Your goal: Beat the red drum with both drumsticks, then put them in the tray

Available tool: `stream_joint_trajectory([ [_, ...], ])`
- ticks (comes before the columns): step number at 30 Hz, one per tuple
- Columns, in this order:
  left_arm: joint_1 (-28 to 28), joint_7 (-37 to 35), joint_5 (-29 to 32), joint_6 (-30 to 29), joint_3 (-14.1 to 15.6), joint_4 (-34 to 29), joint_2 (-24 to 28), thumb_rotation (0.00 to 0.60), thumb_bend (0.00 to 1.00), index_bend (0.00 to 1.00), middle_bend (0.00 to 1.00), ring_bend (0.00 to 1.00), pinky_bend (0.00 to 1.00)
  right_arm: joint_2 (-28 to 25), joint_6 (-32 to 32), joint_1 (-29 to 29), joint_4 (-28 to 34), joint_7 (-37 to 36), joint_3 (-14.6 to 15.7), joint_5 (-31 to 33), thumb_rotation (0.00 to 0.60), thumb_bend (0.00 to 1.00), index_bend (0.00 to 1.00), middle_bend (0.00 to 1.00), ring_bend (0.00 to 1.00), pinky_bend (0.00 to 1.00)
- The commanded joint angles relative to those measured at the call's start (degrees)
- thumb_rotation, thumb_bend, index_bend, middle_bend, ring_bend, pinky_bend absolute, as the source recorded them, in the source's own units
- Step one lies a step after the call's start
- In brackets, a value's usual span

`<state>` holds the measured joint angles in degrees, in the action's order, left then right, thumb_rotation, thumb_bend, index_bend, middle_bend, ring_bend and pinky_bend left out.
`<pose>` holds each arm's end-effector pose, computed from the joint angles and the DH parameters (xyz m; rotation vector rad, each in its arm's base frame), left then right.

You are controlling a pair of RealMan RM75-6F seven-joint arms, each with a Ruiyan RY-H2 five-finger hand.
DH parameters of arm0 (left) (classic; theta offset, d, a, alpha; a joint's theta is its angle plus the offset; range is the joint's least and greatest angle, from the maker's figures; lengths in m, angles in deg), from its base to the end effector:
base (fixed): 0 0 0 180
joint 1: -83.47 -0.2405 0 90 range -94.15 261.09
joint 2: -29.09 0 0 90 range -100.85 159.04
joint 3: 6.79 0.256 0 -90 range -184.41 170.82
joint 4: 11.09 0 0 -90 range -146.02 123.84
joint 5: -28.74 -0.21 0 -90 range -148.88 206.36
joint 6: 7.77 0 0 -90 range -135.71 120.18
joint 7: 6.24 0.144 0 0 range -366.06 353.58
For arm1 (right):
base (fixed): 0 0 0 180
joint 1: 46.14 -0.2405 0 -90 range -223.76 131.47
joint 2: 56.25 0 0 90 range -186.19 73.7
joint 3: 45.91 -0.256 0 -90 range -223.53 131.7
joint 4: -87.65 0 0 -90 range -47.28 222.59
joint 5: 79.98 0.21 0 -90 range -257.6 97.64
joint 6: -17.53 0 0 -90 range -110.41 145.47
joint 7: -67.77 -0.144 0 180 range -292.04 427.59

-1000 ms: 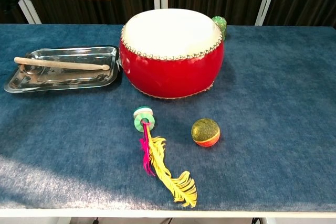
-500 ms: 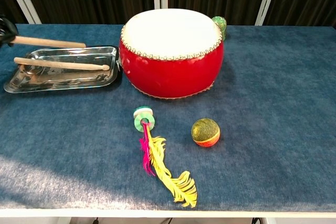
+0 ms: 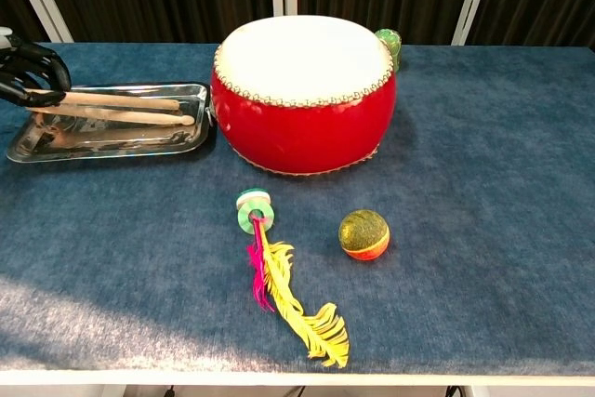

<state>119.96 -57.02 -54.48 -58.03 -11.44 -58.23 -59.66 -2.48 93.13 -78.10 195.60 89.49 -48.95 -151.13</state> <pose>-0.3068 0.3846 0.0479 -1.4650 -1.4870 -1.1194 -0.1965 -0.2934 0.1785 1.6329 -0.5965 0.8270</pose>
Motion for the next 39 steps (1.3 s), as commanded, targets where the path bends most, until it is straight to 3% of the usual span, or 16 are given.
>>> stream_joint_trajectory([
  [1, -0.71, 11.6, 1.99, -1.51, -0.57, 1.09, -1.59, 0.6, 0.4, 0.3, 0.25, 0.15, 0.24, 0.2, -0.6, 0.56, -0.55, -0.89, -0.4, -0.34, 0.6, 0.01, 0.27, 0.38, 0.32, 0.19],
  [9, -2.47, 24.19, 4.79, -3.41, -1.52, -6.26, 1.79, 0.6, 0.33, 0.2, 0.17, 0.12, 0.2, 0.93, -1.56, 2.48, -2.68, -3.37, -0.89, -0.85, 0.6, 0.01, 0.26, 0.38, 0.31, 0.19],
  [14, -7.29, 31.08, 6.92, -13.13, -3.94, -16.32, 8.69, 0.6, 0.3, 0.19, 0.16, 0.12, 0.2, 0.24, -1.79, 4.81, -4.37, -6.82, -0.69, -0.5, 0.6, 0.05, 0.17, 0.31, 0.18, 0.18],
  [19, -14.14, 41.33, 8.12, -24.06, -4.28, -26.05, 17.39, 0.6, 0.3, 0.2, 0.17, 0.13, 0.2, -0.14, 1.2, 8.87, -9.07, -17.78, -0.08, -5.13, 0.6, 0.15, 0.12, 0.25, 0.1, 0.15],
  [27, -23.38, 44.98, 5.5, -33.38, -0.04, -36.03, 24.62, 0.6, 0.3, 0.22, 0.19, 0.13, 0.2, 2.76, 9.65, 16.1, -15.78, -25.16, 1.88, -11.37, 0.6, 0.18, 0.06, 0.17, 0.03, 0.07],
  [34, -30.09, 47.68, 0.96, -40.23, 4.59, -39.69, 24.09, 0.6, 0.3, 0.22, 0.19, 0.13, 0.2, 5.61, 16.41, 22.73, -19.13, -28.37, 3.75, -14.25, 0.6, 0.18, 0.06, 0.17, 0.02, 0.05],
  [39, -32.79, 48.68, -0.62, -40.96, 6.97, -41.18, 23.68, 0.6, 0.3, 0.22, 0.19, 0.13, 0.2, 7.02, 17.28, 25.32, -21.34, -30.26, 5.04, -15.88, 0.6, 0.18, 0.05, 0.17, 0.02, 0.05],
])
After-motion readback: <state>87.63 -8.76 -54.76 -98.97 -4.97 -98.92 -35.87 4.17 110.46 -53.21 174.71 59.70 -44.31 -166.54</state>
